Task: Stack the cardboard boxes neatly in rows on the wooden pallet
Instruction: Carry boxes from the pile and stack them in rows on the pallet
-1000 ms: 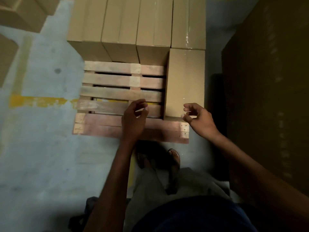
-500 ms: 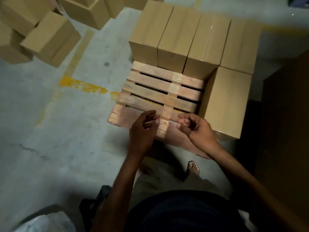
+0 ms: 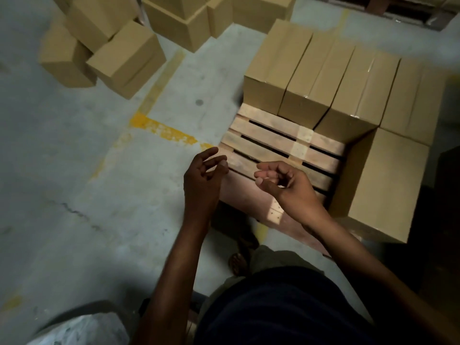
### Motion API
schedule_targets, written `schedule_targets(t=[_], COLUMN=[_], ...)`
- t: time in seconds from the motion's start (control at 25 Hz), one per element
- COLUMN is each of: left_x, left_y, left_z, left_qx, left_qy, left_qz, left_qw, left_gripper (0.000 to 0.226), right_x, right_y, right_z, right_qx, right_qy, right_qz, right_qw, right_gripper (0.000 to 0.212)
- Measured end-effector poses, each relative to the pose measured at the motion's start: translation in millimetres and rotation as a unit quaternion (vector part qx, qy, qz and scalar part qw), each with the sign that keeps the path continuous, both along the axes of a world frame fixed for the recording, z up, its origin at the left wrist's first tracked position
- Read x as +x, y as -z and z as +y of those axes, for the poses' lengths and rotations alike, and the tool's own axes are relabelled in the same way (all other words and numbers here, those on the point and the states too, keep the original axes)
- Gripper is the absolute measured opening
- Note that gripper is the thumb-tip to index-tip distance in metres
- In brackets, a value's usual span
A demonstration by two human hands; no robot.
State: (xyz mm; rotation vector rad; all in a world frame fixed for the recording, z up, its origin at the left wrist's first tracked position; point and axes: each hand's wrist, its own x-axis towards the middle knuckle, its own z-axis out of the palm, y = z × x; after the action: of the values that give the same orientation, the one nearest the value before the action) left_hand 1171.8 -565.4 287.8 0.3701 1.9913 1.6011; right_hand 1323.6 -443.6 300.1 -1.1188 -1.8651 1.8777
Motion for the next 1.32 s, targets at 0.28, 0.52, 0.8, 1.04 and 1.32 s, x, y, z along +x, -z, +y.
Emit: schedule_targets(t=[0.28,0.52,0.8,1.04,1.32], left_x=[-101,-252,-449,-593,-770], left_y=[-17,-13,-37,-35,-27], left_z=[-36,-100,-161,-135,-74], left_qx=[0.025,0.018,-0.015,-0.014,-0.018], left_qy=[-0.129,-0.154,-0.104,-0.091,-0.078], left_qz=[-0.028,-0.046,0.003,0.021,0.034], left_qw=[0.991,0.987,0.994,0.996,0.996], left_gripper=[0.032,0.031,0.026,0.033,0.033], right_x=[-132,-285,-469,-600,-785], right_y=[6,15,-8,-17,-6], right_z=[-12,-55,-126,-100,-24], right_qx=[-0.001,-0.019,-0.071,-0.060,-0.054], right_qy=[-0.060,-0.059,0.009,0.039,0.028], right_qz=[0.018,0.011,0.033,0.021,0.010], right_qw=[0.998,0.998,0.997,0.997,0.998], right_gripper=[0.024,0.025,0.026,0.026,0.024])
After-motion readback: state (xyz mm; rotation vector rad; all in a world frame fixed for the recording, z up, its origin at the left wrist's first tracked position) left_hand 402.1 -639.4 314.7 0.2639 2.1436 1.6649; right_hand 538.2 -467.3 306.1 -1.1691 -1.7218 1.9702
